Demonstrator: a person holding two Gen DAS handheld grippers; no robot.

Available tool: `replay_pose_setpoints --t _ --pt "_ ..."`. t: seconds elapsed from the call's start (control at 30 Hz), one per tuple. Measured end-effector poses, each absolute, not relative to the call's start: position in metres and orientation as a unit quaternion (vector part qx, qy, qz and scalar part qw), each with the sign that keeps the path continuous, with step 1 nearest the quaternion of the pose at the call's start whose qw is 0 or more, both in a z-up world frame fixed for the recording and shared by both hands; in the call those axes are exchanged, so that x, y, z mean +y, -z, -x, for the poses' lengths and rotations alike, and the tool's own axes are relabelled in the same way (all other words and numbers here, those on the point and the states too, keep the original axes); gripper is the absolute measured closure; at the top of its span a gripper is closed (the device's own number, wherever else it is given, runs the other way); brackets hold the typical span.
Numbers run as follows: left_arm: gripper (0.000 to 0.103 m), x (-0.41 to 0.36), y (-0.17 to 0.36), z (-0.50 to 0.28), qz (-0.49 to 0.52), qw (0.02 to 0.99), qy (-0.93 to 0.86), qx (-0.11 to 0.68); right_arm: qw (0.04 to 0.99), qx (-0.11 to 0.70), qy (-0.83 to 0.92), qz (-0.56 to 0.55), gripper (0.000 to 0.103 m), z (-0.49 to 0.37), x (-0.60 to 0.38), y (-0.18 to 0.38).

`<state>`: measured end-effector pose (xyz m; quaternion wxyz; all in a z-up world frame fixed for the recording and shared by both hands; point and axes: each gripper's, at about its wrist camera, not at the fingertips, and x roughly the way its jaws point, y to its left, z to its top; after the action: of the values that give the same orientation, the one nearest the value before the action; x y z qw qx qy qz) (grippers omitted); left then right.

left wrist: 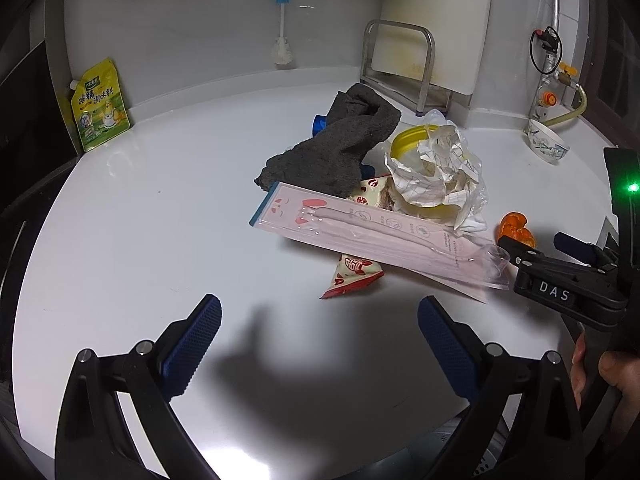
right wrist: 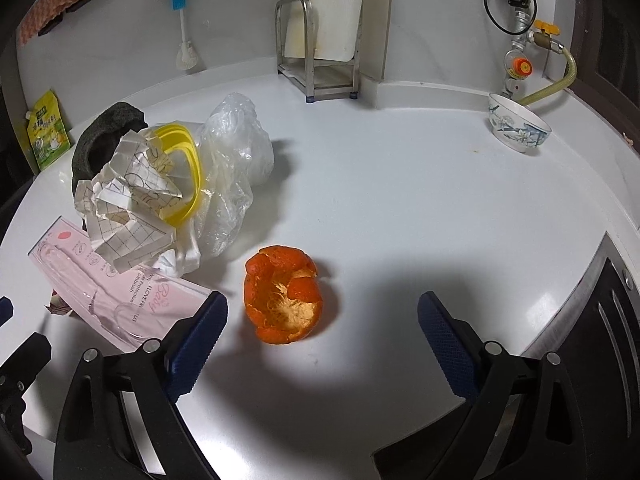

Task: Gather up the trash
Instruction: 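Reach the right tool to the orange peel and close on it, then grasp the pink paper strip with the left tool while the right tool holds the peel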

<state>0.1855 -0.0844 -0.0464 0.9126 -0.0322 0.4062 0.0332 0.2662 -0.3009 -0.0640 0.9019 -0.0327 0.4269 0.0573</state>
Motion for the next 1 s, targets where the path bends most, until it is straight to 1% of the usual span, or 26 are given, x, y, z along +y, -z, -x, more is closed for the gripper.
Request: replay_pose_setpoints --t 0.03,0.07,0.17,0.2,0.27,0.3,0.4,0.63,0.8,0.9,1.0 --pt "0.006 -0.085 0.047 -0.186 0.033 0.913 -0.034 0.406 0.899 0.432 -0.061 0.031 0.028 -0.268 -0.301 0.065" --pt "0.006 -0.086 0.047 -0.186 0.033 0.913 -0.035 0.406 0.897 0.437 -0.064 0.029 0.039 -0.268 -0.300 0.066" --pt "0.006 -0.091 0.048 -0.186 0.030 0.913 -0.036 0.406 0.893 0.443 -0.078 0.020 0.050 -0.270 -0.300 0.068" --pt "0.006 -0.092 0.048 -0.186 0.029 0.913 -0.035 0.406 0.893 0.442 -0.083 0.021 0.059 -0.269 -0.299 0.067" --pt "0.006 -0.094 0.047 -0.185 0.027 0.913 -0.033 0.405 0.893 0.440 -0.094 0.013 0.071 -0.268 -0.299 0.065" --pt "0.006 -0.095 0.046 -0.185 0.026 0.914 -0.033 0.404 0.894 0.437 -0.092 0.012 0.074 -0.267 -0.298 0.064" --pt "0.006 -0.095 0.043 -0.185 0.024 0.916 -0.036 0.399 0.900 0.427 -0.094 0.008 0.078 -0.263 -0.300 0.061" --pt "0.006 -0.095 0.037 -0.189 0.034 0.916 -0.046 0.397 0.920 0.383 -0.086 -0.007 0.078 -0.245 -0.318 0.048" --pt "0.006 -0.097 0.038 -0.194 0.017 0.915 -0.048 0.399 0.919 0.383 -0.082 -0.044 0.078 -0.244 -0.341 0.048" --pt "0.006 -0.091 0.040 -0.194 0.035 0.913 -0.050 0.404 0.918 0.380 -0.088 -0.074 0.078 -0.245 -0.350 0.046" --pt "0.006 -0.090 0.040 -0.190 0.016 0.918 -0.063 0.392 0.920 0.373 -0.087 -0.081 0.078 -0.242 -0.355 0.043"
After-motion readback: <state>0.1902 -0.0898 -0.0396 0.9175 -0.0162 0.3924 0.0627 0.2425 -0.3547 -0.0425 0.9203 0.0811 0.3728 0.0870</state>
